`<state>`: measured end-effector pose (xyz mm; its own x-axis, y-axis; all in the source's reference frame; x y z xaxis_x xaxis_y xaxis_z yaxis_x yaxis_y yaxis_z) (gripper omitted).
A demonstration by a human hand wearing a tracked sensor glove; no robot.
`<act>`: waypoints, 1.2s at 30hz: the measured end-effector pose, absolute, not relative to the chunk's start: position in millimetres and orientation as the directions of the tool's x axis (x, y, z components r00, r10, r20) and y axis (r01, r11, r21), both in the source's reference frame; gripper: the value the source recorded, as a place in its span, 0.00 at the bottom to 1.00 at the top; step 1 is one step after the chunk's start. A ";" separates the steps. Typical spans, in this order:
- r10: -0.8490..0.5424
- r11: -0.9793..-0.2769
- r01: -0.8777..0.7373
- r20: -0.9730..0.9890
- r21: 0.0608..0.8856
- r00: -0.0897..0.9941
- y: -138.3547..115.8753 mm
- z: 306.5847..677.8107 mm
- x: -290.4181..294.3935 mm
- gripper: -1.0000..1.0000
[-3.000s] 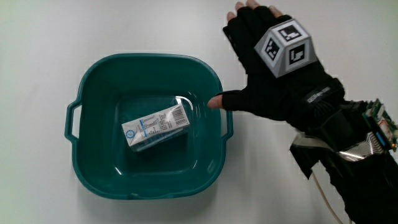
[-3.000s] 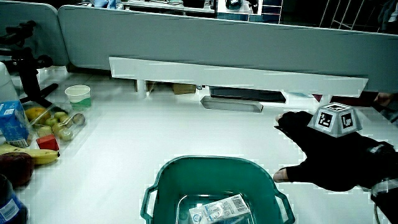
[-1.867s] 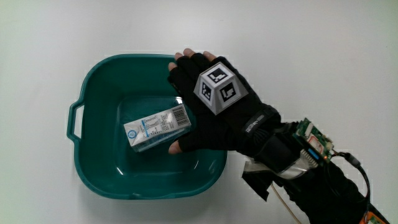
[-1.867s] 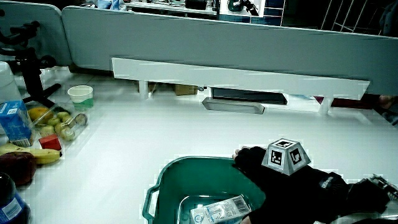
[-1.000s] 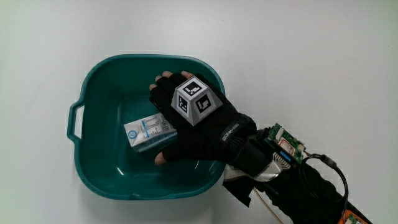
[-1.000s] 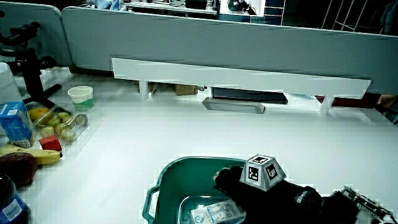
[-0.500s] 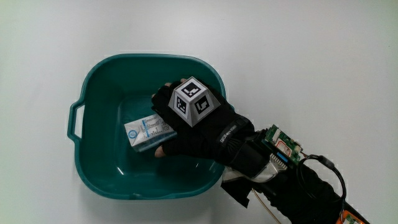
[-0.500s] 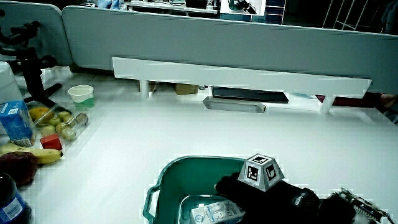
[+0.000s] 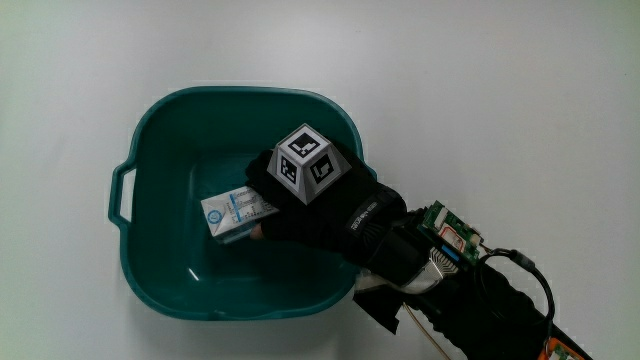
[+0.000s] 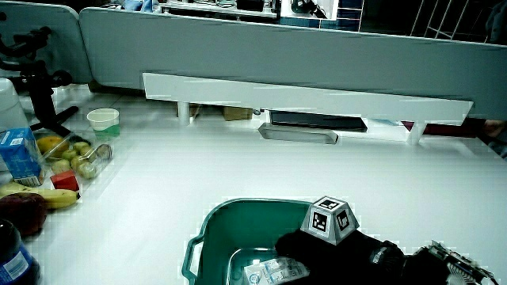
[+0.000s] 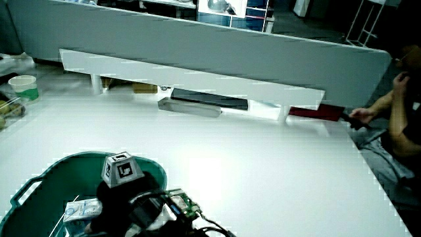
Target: Pick milk from plate
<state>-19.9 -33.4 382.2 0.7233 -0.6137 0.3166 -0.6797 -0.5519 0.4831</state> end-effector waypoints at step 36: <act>-0.662 -0.575 -0.725 0.305 0.379 0.684 -31.7 354.1 -10.0 1.00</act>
